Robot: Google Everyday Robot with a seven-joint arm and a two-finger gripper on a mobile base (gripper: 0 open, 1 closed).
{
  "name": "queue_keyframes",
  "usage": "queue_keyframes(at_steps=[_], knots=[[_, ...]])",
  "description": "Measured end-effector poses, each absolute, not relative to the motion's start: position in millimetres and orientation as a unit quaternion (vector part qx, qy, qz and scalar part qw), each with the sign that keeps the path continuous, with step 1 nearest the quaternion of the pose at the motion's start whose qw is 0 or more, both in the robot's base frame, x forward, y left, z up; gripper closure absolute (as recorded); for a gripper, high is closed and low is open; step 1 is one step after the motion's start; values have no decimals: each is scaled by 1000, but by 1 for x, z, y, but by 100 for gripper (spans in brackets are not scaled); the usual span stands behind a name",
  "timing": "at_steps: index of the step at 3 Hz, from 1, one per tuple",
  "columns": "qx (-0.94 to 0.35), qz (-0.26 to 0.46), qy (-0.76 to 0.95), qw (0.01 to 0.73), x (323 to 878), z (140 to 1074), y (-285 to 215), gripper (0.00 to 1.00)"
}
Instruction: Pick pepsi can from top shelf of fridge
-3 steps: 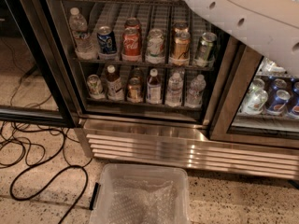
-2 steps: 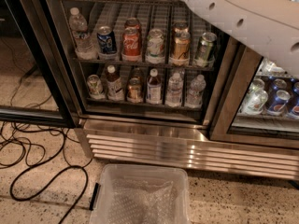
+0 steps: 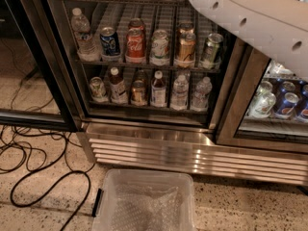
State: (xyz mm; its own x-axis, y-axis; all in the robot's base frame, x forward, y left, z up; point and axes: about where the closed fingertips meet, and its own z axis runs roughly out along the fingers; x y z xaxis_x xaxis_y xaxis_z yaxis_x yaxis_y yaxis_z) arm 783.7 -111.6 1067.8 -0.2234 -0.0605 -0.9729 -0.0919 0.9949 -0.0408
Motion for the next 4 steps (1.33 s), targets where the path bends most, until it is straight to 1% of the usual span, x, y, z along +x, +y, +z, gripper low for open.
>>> queue_keyframes(at_steps=[1, 2, 4], knots=[[-48, 5, 775, 630, 792, 1076, -115, 25], [-46, -4, 767, 640, 803, 1086, -120, 28], [-37, -7, 765, 642, 823, 1082, -126, 29]])
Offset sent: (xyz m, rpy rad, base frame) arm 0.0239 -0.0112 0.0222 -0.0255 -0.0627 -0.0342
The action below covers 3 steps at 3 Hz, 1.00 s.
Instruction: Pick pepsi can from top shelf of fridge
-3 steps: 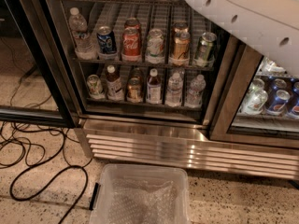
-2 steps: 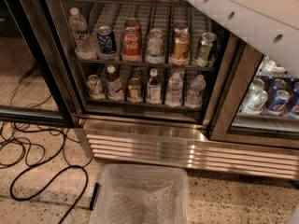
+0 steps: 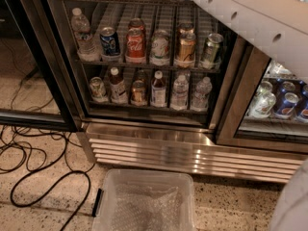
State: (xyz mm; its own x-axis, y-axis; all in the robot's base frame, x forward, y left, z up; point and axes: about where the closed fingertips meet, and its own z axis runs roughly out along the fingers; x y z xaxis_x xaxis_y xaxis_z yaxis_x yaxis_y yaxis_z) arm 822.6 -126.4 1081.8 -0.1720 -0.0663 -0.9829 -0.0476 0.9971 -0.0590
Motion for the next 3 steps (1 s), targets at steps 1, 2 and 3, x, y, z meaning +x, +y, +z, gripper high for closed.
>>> queue_keyframes(at_steps=[1, 2, 3], knots=[[-31, -12, 763, 645, 835, 1080, -134, 28], [-27, -16, 762, 647, 845, 1079, -138, 28], [-23, -16, 760, 650, 852, 1078, -140, 47]])
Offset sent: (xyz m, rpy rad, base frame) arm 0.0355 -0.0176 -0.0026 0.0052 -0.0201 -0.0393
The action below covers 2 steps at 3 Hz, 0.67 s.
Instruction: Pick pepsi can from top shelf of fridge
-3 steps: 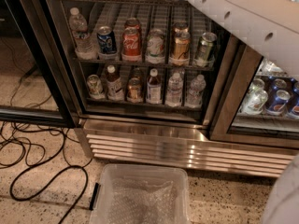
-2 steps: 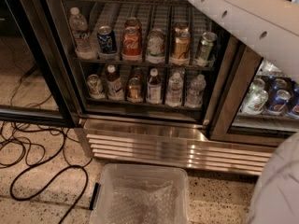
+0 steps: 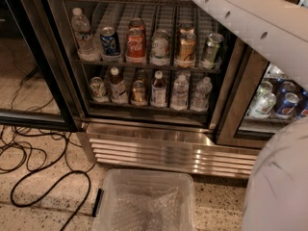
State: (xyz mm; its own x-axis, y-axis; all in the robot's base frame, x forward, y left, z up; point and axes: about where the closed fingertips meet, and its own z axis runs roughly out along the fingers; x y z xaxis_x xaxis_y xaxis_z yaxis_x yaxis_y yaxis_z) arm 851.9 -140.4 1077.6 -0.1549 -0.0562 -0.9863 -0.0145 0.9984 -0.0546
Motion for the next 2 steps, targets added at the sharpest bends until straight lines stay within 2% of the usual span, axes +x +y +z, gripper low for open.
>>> queue_keyframes(at_steps=[2], knots=[[-23, -16, 760, 650, 852, 1078, -140, 93]])
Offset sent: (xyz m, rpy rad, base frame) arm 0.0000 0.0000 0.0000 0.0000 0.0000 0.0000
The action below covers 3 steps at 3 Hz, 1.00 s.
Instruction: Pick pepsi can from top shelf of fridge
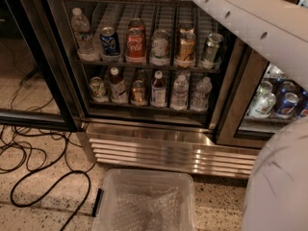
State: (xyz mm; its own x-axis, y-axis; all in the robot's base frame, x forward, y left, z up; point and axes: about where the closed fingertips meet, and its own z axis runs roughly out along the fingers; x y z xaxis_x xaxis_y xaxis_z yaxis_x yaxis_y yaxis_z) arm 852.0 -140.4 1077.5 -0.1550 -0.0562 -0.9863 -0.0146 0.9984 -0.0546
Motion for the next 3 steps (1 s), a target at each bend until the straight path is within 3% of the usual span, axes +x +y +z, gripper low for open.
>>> queue_keyframes(at_steps=[1, 3], knots=[[-23, -16, 760, 650, 852, 1078, -140, 100], [5, 44, 766, 641, 826, 1099, -141, 100]])
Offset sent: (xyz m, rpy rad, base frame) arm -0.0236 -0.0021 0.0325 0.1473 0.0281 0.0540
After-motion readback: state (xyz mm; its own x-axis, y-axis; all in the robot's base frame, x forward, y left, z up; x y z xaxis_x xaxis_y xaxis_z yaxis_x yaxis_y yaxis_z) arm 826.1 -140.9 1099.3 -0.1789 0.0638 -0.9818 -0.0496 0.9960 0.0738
